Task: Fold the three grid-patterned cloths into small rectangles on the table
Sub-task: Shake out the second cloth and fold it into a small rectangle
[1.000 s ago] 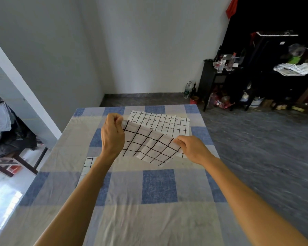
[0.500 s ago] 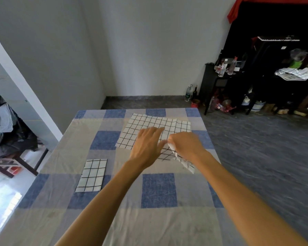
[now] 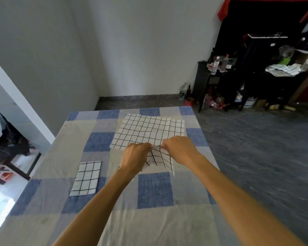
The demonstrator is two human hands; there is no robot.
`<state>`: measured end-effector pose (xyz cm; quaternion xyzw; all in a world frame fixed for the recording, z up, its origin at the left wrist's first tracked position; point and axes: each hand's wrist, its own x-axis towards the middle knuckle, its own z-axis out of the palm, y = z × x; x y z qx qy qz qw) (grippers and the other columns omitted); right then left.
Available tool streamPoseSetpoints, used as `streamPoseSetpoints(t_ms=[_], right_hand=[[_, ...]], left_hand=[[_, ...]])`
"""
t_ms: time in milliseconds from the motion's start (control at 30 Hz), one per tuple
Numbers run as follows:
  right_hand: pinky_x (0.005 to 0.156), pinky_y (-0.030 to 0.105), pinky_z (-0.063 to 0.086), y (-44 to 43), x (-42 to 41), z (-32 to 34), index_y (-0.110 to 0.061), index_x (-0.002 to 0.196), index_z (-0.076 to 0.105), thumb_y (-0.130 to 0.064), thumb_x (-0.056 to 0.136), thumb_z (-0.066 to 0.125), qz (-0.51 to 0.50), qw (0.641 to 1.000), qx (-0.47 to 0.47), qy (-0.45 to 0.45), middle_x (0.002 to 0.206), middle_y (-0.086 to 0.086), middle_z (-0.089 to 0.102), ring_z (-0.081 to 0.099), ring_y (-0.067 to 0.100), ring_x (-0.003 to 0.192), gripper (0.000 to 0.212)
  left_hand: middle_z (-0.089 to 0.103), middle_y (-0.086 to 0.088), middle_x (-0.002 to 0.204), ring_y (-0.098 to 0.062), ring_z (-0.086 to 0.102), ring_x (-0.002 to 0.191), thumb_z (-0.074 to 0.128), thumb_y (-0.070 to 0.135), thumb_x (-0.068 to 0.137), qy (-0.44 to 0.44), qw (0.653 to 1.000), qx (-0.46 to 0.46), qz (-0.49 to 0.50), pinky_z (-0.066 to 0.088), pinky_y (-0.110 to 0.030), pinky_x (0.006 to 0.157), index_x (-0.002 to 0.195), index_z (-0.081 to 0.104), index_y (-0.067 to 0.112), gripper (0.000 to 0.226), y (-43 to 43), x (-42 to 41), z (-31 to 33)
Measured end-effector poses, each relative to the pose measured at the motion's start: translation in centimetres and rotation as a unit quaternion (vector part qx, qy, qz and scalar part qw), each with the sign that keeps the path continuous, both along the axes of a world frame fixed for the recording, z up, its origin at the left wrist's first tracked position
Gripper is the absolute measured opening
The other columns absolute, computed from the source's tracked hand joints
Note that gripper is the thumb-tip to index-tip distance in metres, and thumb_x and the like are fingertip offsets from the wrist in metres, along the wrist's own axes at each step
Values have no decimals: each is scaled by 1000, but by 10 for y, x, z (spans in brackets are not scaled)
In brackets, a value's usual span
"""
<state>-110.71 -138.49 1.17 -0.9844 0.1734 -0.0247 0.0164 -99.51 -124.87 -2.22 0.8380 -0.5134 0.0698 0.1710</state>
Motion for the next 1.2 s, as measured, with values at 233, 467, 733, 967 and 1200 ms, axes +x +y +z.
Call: streamPoseSetpoints(t_ms=[233,467,733,967,1200], right_hand=[[62,32,45,0,-1,1,-19,92,64,-35,102,38,-16,998,28,-57,86,-1,67,61,20,76,33],[61,31,46,10,-1,3,-22,75,64,-61,93,35,7,982,184,-47,67,-4,63,56,12,62,52],[75,27,50,7,3,-3,-23,104,65,-42,99,43,-17,972,213,-99,97,-6,69,61,11,84,30],[99,28,38,15,10,-2,-25,129,55,-35,99,47,-15,948,271,-168,127,-4,57,48,12,118,33],[82,30,45,12,9,1,-20,100,67,-36,100,44,1,937,290,-193,93,-5,66,55,10,90,28]], left_hand=[[72,-1,85,-20,65,69,55,15,93,55,996,-49,48,47,-27,59,105,68,17,18,14,12,3],[72,-2,90,-4,54,55,51,8,93,168,967,-167,99,40,-12,51,104,70,14,22,10,15,10],[71,-7,93,-19,66,81,51,0,92,169,969,-177,35,44,-10,70,96,69,8,21,10,15,24],[66,4,95,-2,57,86,54,2,91,180,969,-167,-25,42,-8,76,101,58,14,16,8,6,46],[66,8,89,-5,61,81,61,7,87,185,962,-197,-33,43,-6,76,97,69,12,14,12,9,58]])
